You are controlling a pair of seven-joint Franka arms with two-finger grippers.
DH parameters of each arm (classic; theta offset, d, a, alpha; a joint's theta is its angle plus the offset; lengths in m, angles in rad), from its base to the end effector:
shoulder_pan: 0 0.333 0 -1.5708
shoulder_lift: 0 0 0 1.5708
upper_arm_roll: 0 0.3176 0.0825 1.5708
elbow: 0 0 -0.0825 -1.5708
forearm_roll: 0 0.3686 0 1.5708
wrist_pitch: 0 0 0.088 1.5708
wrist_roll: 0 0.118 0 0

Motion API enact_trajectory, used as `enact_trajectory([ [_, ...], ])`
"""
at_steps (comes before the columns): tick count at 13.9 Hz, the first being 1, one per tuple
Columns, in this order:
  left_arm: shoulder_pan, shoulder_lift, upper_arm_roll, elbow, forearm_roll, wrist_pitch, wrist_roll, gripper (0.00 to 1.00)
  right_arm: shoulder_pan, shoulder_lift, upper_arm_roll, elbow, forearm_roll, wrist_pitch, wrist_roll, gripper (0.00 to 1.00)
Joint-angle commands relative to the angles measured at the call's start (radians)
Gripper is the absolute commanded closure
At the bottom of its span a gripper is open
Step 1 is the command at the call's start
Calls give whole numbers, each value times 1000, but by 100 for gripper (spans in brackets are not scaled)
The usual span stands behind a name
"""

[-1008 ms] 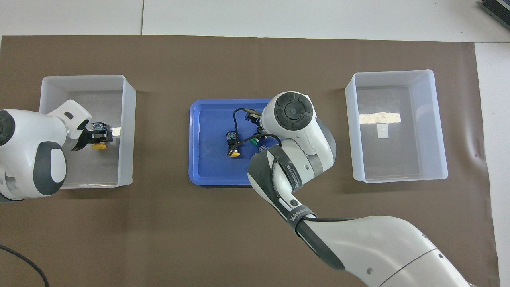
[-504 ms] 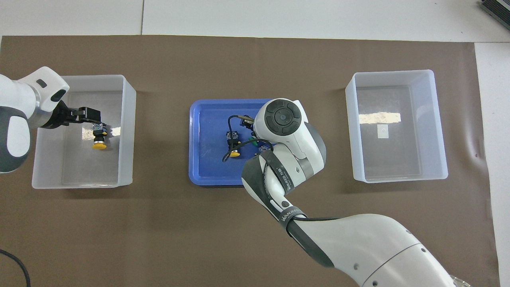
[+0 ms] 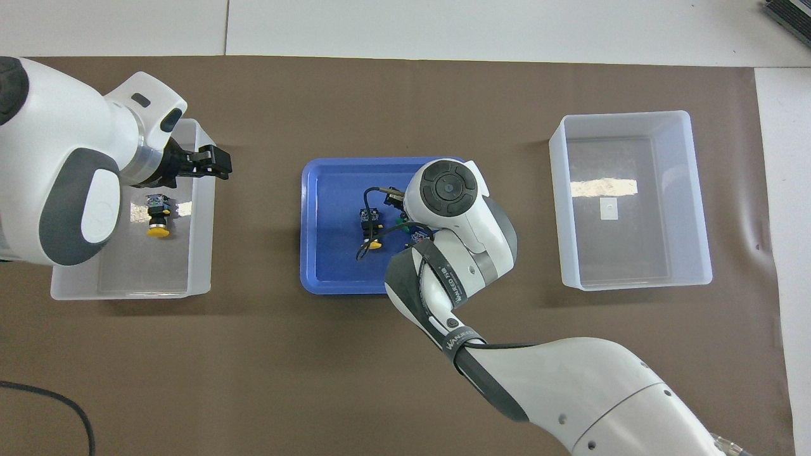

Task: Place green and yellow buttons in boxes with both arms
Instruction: 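Grasp a green button with the right gripper while the left gripper withdraws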

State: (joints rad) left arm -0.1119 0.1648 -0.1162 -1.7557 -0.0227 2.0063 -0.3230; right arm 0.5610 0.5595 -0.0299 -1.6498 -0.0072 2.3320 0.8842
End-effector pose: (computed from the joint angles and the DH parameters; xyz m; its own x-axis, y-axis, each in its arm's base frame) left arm 0.5905 -0.1350 0.4746 0.9918 0.1078 0.0692 0.1033 -0.9925 0.0657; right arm 0.5898 0.3492 0.2988 0.9363 -0.3384 0.0944 -0.3315 -0.9400 -0.0810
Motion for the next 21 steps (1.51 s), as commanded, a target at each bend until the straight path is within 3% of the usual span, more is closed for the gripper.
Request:
enact_trajectory([
  [1, -64, -5, 13, -27, 1, 34, -99, 13, -1, 2, 1, -4, -2, 13, -10, 100],
  [6, -115, -44, 12, -175, -5, 222, -195, 18, -16, -24, -1, 11, 4, -28, 21, 100],
  [11, -127, -56, 10, -218, -25, 288, -202, 19, -81, -196, -7, 11, 10, -158, 9, 100],
  [15, -234, -41, 12, -295, -29, 425, -313, 19, -212, -306, -10, 5, 1, -301, -212, 100],
  [18, -301, -1, 12, -297, -28, 460, -370, 19, -338, -323, -8, -24, -3, -315, -411, 100],
  [21, -357, 27, 12, -318, -28, 491, -375, 19, -473, -352, -8, -125, -2, -267, -650, 100],
])
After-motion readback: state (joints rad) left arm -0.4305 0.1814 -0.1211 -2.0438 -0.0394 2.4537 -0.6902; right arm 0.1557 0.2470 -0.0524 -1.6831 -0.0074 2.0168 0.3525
